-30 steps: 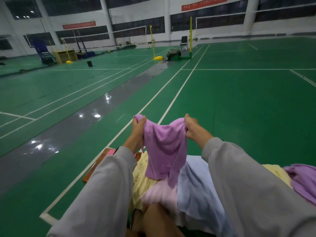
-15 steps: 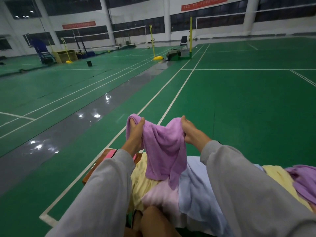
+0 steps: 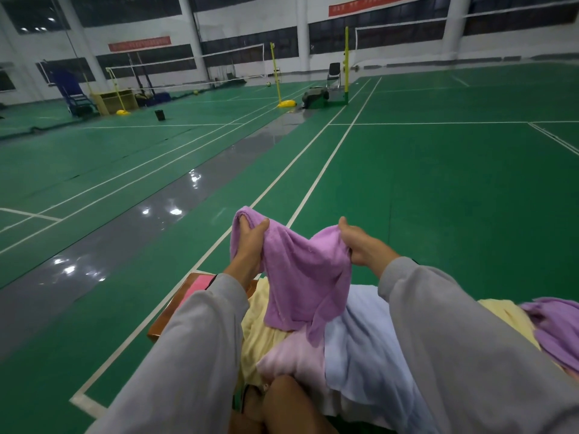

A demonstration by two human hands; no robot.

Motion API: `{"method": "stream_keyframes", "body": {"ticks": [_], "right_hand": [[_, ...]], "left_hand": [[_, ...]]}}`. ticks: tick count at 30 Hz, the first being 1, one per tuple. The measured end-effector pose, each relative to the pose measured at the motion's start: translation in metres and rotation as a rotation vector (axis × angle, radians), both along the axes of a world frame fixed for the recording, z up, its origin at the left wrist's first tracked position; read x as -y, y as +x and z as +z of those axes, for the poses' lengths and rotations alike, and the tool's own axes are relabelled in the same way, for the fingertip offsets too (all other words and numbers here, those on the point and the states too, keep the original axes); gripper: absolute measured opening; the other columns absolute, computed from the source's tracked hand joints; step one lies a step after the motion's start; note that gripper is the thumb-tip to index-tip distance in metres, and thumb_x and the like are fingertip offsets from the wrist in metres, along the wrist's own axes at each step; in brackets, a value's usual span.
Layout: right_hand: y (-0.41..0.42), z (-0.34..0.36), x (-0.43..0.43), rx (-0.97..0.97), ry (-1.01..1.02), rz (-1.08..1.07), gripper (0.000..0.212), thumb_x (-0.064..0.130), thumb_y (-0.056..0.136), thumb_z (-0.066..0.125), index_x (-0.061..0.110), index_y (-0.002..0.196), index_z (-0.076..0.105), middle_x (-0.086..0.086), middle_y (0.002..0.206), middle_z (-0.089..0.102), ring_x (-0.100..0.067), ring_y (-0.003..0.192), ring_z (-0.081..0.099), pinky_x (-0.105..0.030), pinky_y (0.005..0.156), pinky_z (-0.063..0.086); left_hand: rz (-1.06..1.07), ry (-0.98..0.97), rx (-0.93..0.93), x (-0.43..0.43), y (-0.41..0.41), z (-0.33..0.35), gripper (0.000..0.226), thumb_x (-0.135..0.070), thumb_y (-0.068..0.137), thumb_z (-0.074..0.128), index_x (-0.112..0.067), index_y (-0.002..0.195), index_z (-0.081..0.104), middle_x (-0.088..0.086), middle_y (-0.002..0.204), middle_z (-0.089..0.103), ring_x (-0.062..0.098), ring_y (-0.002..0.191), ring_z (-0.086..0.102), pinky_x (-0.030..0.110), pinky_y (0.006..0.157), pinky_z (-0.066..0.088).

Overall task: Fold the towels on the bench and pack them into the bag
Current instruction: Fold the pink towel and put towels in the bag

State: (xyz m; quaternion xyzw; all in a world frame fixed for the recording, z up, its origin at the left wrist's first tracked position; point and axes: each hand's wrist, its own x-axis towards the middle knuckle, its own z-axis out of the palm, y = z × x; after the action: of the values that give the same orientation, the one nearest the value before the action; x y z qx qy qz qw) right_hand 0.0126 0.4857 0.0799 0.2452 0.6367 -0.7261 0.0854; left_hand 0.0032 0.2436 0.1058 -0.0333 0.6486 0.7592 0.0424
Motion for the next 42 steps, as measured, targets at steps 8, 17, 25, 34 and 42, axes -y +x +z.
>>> {"method": "stream_keyframes", "body": {"ticks": [8,17,25,34,42], "right_hand": [[0.01,-0.013,-0.003,0.022,0.048,0.003,0.071,0.065,0.102,0.03,0.002,0.126,0.053,-0.003,0.071,0.061,-0.02,0.062,0.063,-0.032,0.059,0.056],[0.008,-0.01,-0.013,0.019,0.088,0.053,0.082,0.071,0.098,0.025,0.006,0.145,0.043,-0.016,0.126,0.066,-0.031,0.108,0.069,-0.046,0.097,0.057],[0.026,0.039,-0.008,-0.28,-0.553,0.034,0.084,0.075,0.091,0.043,0.003,0.132,0.061,-0.023,0.133,0.063,-0.035,0.119,0.061,-0.05,0.111,0.045],[0.023,0.064,-0.016,-0.343,-0.37,-0.109,0.01,0.01,0.098,0.062,0.001,0.102,0.067,-0.012,0.1,0.066,-0.02,0.081,0.066,-0.031,0.068,0.061],[0.034,0.087,-0.017,-0.059,-0.365,-0.011,0.024,0.006,0.1,0.057,-0.009,0.118,0.054,-0.012,0.097,0.058,-0.021,0.077,0.061,-0.032,0.063,0.061]], "left_hand": [[-0.001,-0.023,-0.002,-0.005,0.004,-0.012,0.076,-0.03,0.099,0.064,-0.036,0.159,0.017,0.018,0.153,0.04,0.041,0.127,0.055,0.062,0.096,0.053],[-0.013,-0.171,-0.061,-0.001,-0.004,-0.008,0.068,-0.001,0.094,0.061,-0.018,0.152,0.029,0.018,0.129,0.055,0.025,0.095,0.066,0.03,0.063,0.061],[-0.131,0.115,0.033,0.014,-0.014,0.016,0.058,-0.016,0.094,0.071,-0.005,0.147,0.048,0.022,0.134,0.062,0.03,0.11,0.069,0.039,0.085,0.061],[-0.19,0.004,0.077,0.023,-0.027,0.031,0.023,-0.029,0.094,0.071,-0.008,0.1,0.069,0.008,0.087,0.075,0.022,0.081,0.07,0.029,0.062,0.056],[-0.2,-0.142,0.089,0.028,-0.036,0.069,0.013,-0.009,0.092,0.068,-0.004,0.103,0.065,0.009,0.09,0.064,0.02,0.078,0.061,0.03,0.067,0.055]]}}
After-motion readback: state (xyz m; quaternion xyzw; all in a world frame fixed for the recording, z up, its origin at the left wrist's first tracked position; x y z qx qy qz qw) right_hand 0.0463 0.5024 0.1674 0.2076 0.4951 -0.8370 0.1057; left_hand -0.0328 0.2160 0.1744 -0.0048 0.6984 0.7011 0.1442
